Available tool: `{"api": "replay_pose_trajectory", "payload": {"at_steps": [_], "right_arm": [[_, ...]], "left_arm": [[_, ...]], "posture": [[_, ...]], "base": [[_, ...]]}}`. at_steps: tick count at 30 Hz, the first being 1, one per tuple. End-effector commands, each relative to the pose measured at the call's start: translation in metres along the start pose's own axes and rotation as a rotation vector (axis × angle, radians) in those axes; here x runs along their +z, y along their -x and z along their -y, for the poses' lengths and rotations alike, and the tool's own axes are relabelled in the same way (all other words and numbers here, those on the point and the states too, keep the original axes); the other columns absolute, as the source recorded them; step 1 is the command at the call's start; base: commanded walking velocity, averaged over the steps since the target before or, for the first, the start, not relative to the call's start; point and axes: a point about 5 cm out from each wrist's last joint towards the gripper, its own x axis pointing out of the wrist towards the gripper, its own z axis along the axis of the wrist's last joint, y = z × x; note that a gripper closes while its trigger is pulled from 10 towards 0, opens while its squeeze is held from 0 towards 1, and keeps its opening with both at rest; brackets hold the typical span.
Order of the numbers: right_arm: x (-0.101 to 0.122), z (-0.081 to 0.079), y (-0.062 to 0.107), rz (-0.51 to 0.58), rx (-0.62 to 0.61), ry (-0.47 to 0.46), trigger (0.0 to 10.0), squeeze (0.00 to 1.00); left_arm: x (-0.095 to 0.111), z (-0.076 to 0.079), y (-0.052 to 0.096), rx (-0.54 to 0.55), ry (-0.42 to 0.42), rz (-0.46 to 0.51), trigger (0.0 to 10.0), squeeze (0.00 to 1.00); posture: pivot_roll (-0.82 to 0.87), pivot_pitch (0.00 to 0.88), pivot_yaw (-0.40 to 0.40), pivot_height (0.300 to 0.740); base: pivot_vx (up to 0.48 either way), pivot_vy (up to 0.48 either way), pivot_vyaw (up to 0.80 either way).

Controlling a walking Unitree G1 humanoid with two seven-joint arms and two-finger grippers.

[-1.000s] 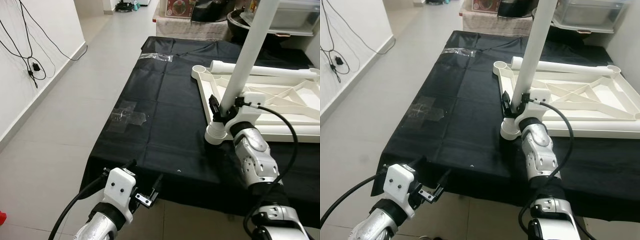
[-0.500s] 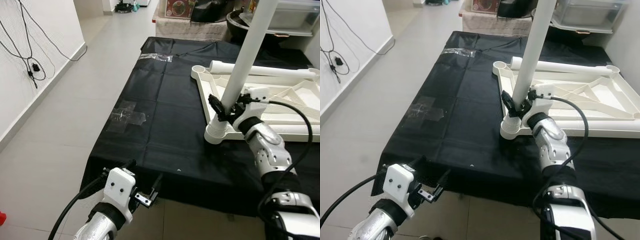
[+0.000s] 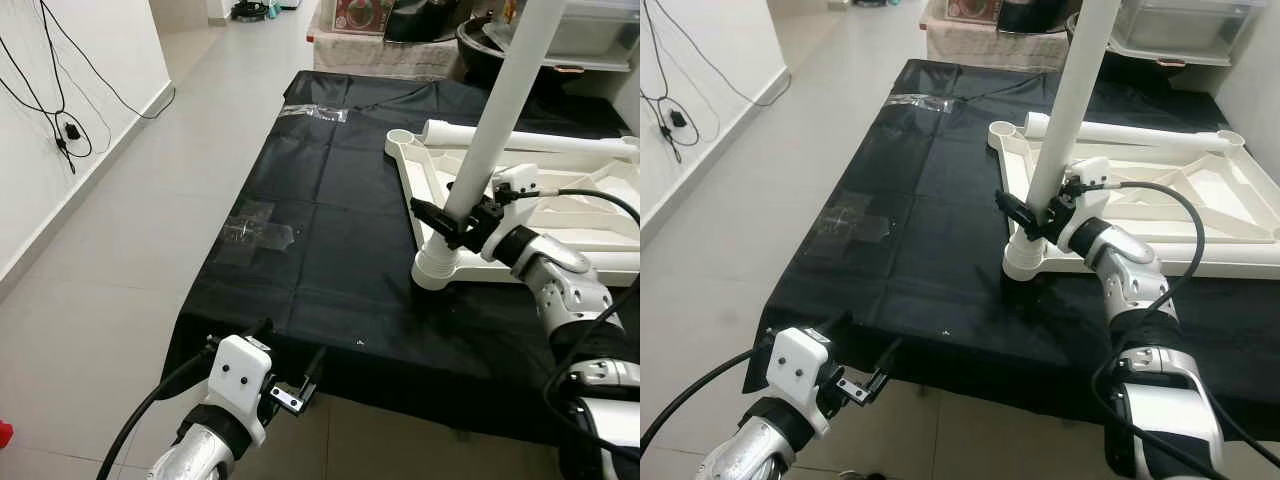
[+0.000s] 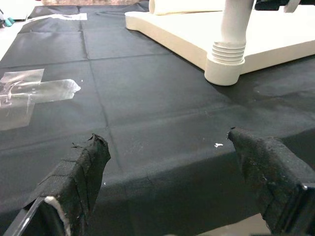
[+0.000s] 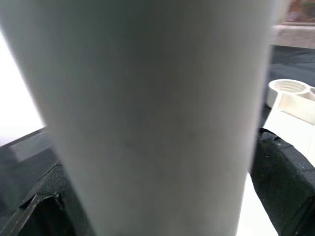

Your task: Building children table

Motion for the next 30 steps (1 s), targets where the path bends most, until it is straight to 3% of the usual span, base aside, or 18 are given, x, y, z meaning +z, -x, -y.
{"api": "replay_pose_trajectory", "payload": {"at_steps": [1, 22, 23, 24, 28, 29, 30], "right_arm": [[0.0027, -0.0003, -0.0014, -0.028, 0.057, 0.002, 10.0, 0.00], [0.0044, 0.0022, -0.0027, -0.071, 0.167, -0.029, 10.0, 0.00], [0.0049, 0.0024, -0.0031, -0.068, 0.166, -0.030, 8.0, 0.00], [0.0056, 0.0026, -0.0036, -0.064, 0.164, -0.031, 4.6, 0.00], [0.0060, 0.0027, -0.0040, -0.061, 0.163, -0.031, 4.6, 0.00], [0.0069, 0.0027, -0.0048, -0.055, 0.162, -0.030, 0.0, 0.00], [0.0069, 0.0027, -0.0048, -0.055, 0.162, -0.030, 0.0, 0.00]], "left_arm": [[-0.0044, -0.0010, 0.0012, 0.004, -0.018, -0.022, 10.0, 0.00], [-0.0046, -0.0011, 0.0021, 0.007, -0.017, -0.024, 10.0, 0.00], [-0.0046, -0.0011, 0.0021, 0.007, -0.018, -0.024, 10.0, 0.00], [-0.0047, -0.0012, 0.0022, 0.007, -0.018, -0.025, 10.0, 0.00], [-0.0048, -0.0013, 0.0023, 0.007, -0.018, -0.026, 10.0, 0.00], [-0.0050, -0.0012, 0.0024, 0.007, -0.018, -0.027, 10.0, 0.00], [-0.0050, -0.0012, 0.0024, 0.007, -0.018, -0.027, 10.0, 0.00]], "posture": [[0.15, 0.162, -0.016, 0.740], [0.16, 0.166, -0.016, 0.740], [0.16, 0.166, -0.018, 0.740], [0.16, 0.165, -0.018, 0.740], [0.16, 0.164, -0.017, 0.740], [0.16, 0.160, -0.018, 0.740], [0.16, 0.160, -0.018, 0.740]], "base": [[0.000, 0.000, 0.00], [0.000, 0.000, 0.00], [0.000, 0.000, 0.00], [0.000, 0.000, 0.00], [0.000, 0.000, 0.00], [0.000, 0.000, 0.00], [0.000, 0.000, 0.00]]}}
